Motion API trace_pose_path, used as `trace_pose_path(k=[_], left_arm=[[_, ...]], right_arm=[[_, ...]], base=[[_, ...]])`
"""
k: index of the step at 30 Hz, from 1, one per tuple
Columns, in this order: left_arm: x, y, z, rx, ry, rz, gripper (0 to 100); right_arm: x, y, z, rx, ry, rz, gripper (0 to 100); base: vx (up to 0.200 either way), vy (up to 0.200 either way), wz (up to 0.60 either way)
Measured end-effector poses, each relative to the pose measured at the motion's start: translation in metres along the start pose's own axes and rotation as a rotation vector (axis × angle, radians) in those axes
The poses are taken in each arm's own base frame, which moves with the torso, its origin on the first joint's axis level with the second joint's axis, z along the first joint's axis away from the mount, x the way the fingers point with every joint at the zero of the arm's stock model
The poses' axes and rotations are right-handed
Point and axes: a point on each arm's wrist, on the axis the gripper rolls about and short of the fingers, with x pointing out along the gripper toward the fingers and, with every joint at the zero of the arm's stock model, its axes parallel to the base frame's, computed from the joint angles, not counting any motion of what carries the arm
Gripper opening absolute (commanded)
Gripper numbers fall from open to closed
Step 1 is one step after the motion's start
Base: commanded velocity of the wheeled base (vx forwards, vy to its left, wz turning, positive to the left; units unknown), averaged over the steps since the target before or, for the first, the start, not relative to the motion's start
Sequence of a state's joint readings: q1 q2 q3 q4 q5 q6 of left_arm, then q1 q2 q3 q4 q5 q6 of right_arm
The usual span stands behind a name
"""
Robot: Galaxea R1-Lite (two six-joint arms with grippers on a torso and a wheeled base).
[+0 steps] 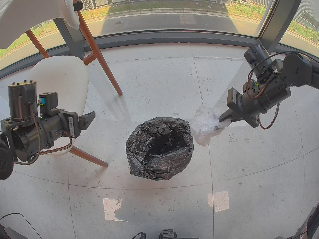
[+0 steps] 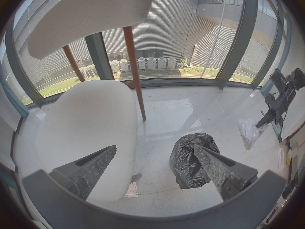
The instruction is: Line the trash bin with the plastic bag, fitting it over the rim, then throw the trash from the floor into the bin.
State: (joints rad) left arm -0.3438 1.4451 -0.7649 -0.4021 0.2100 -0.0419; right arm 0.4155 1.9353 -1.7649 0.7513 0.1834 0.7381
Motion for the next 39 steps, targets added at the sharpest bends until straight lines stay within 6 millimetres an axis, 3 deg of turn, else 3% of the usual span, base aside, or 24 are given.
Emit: trace_pose_path(k=[9,15,16,22,28,32,39], left_arm=[[-0.022,0.024,0.003,-0.035,-0.045,0.078,100],[-0.027,0.031,0.006,-0.049,-0.067,0.094,100],[-0.028,0.032,0.006,-0.05,-0.069,0.095,100],[-0.029,0.033,0.008,-0.053,-0.077,0.097,100],[-0.029,0.033,0.007,-0.055,-0.075,0.097,100],[-0.03,0.034,0.006,-0.06,-0.074,0.101,100],[-0.035,0.036,0.002,-0.071,-0.068,0.11,100]], right_arm=[[0.046,0.027,-0.001,-0.07,-0.054,0.099,0],[0.083,0.034,-0.009,-0.092,-0.018,0.083,0],[0.087,0.034,-0.011,-0.094,-0.013,0.079,100],[0.106,0.035,-0.012,-0.101,-0.011,0.058,100],[0.102,0.033,-0.013,-0.097,-0.039,0.024,100],[0.075,0.032,-0.014,-0.094,-0.07,0.013,100],[-0.011,0.007,-0.034,-0.076,-0.146,-0.04,100]], base=[[0.0,0.0,0.0],[0.0,0.0,0.0],[0.0,0.0,0.0],[0.0,0.0,0.0],[0.0,0.0,0.0],[0.0,0.0,0.0],[0.0,0.0,0.0]])
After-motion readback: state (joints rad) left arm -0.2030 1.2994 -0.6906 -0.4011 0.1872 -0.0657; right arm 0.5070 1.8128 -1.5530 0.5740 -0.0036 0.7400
